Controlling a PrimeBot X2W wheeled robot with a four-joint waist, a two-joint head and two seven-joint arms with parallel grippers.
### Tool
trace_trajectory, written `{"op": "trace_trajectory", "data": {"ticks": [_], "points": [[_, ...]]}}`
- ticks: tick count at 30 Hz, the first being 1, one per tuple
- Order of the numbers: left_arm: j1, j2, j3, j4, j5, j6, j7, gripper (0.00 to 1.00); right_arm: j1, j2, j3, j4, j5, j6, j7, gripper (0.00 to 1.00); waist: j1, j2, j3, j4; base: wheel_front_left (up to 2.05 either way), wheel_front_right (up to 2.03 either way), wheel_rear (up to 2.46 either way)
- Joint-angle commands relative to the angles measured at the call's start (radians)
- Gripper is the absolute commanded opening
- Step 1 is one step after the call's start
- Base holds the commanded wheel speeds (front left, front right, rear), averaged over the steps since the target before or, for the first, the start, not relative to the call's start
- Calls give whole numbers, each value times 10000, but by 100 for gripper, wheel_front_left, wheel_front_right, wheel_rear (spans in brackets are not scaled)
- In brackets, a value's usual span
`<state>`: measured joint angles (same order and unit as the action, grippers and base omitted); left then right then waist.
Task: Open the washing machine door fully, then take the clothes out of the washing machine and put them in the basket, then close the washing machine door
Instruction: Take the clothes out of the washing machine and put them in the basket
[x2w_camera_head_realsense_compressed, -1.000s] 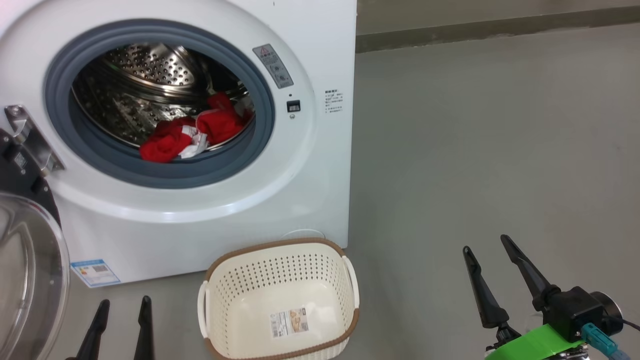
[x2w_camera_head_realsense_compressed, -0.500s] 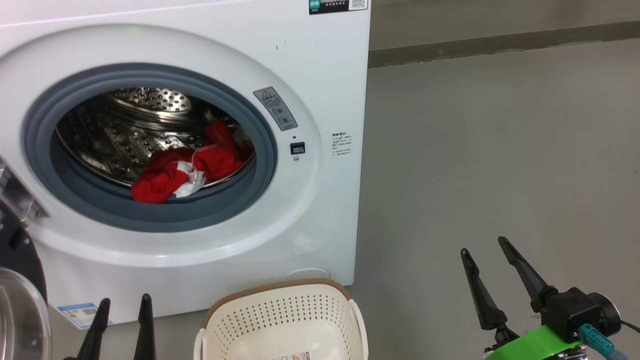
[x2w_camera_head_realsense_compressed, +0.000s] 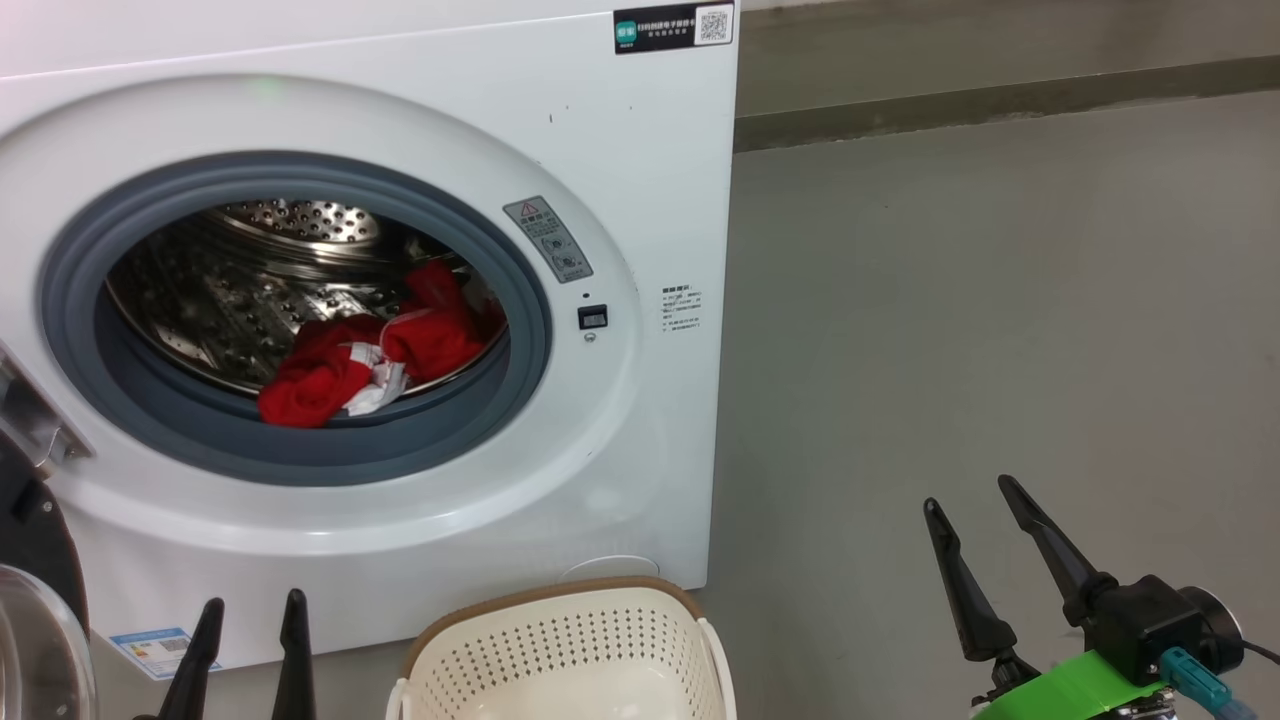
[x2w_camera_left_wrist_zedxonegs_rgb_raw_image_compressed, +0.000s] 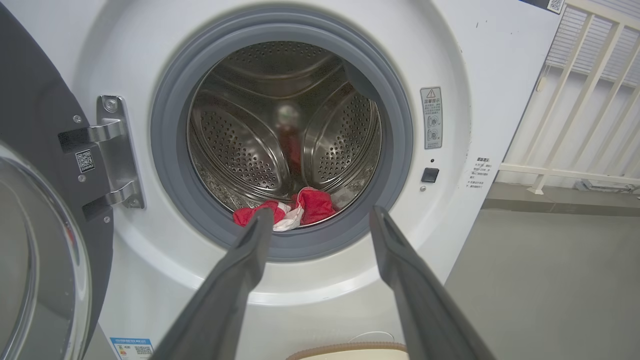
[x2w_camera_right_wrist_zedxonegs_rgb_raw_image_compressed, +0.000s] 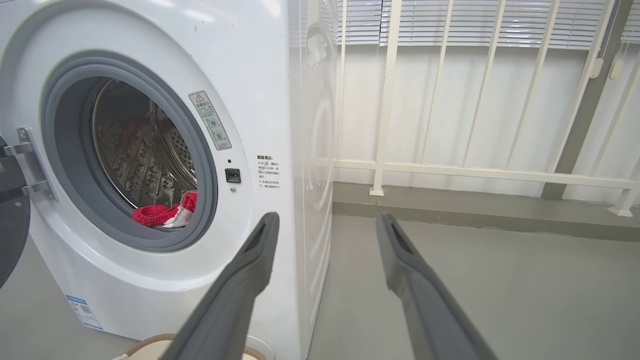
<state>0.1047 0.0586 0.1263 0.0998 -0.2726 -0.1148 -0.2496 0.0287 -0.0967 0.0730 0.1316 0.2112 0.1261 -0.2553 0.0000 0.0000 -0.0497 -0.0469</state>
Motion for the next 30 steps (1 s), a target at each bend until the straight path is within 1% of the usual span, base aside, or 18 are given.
{"op": "trace_trajectory", "data": {"ticks": [1,17,24,30], "points": [[-285,64,323,-231,94,38,-122,100,-178,-183,209,-222,29,46,-65,100,0,0,-7,-1,0,0,0],[-265,65,362,-173,212,35,-122,100,-152,-216,323,-200,40,46,-65,100,0,0,-93,73,0,0,0],[-364,67,425,-209,372,217,-122,100,-147,-240,304,-215,44,46,-65,100,0,0,39,118,0,0,0],[-883,65,384,172,353,362,-116,100,-228,-225,252,-289,37,46,-65,100,0,0,333,222,0,0,0]]}}
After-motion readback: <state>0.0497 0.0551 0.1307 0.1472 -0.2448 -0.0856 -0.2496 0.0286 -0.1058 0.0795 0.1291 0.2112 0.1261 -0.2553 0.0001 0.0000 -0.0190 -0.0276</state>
